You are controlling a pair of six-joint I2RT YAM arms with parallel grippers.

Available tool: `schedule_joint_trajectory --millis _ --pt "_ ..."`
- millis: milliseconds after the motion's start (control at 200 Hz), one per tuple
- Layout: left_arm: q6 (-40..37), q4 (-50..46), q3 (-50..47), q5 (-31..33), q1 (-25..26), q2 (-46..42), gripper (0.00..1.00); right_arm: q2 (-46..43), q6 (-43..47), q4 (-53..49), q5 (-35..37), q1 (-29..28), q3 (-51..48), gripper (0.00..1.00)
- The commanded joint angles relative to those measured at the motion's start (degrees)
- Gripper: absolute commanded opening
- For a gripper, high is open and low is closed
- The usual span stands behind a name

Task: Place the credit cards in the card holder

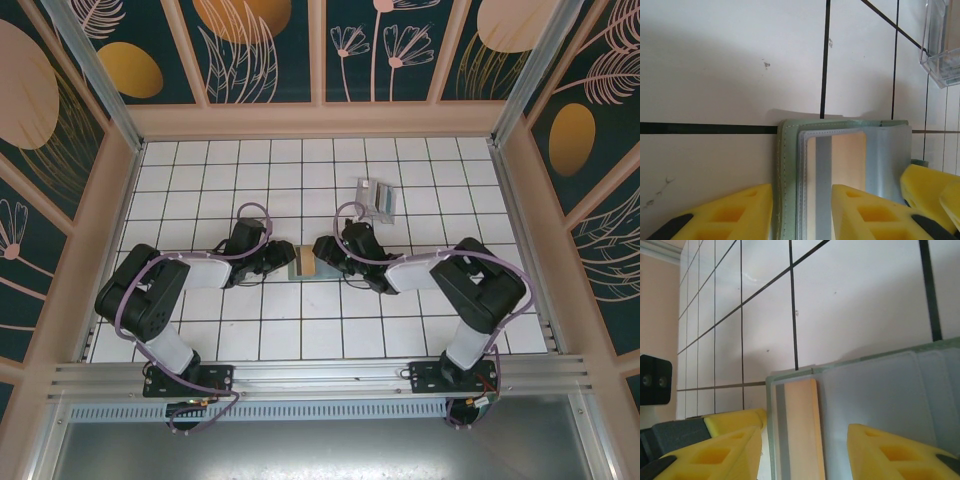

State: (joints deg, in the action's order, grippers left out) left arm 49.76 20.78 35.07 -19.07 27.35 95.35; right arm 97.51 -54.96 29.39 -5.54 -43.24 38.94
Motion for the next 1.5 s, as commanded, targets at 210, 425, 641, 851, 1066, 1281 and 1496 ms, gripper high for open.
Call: schedule_joint_trajectory --millis 210,425,641,851,1066,1281,1496 --pt "-1.9 -2.2 1.0 0.2 0.2 -0.1 0.37 -7.7 6.5 -12.4 3.3 0.9 -1.2 0.57" --pt "-2.6 -3.4 2.3 0.3 0.2 0.2 0.37 -4.3 6.2 -10.9 -1.5 1.5 -1.4 0.63" --pt "-2.8 -3.9 2.3 0.7 0.2 -0.2 0.37 -2.3 5.6 -10.4 -2.8 1.2 -1.8 0.63" --pt "-2.6 -3.4 2.6 0.1 0.2 0.1 0.37 -0.7 5.8 -9.8 -3.9 0.9 -1.2 0.63" --pt "-2.5 -2.9 2.8 -0.4 0.2 0.3 0.37 2.7 4.8 -6.6 -7.8 -0.1 1.7 0.63" --pt "-2.3 -2.9 2.4 -0.5 0.2 -0.5 0.36 4.8 4.9 -6.0 -9.5 -0.6 4.9 0.63" --pt "-2.4 -3.4 2.1 0.3 0.2 -1.6 0.37 5.9 4.4 -4.3 -11.3 -1.0 6.4 0.62"
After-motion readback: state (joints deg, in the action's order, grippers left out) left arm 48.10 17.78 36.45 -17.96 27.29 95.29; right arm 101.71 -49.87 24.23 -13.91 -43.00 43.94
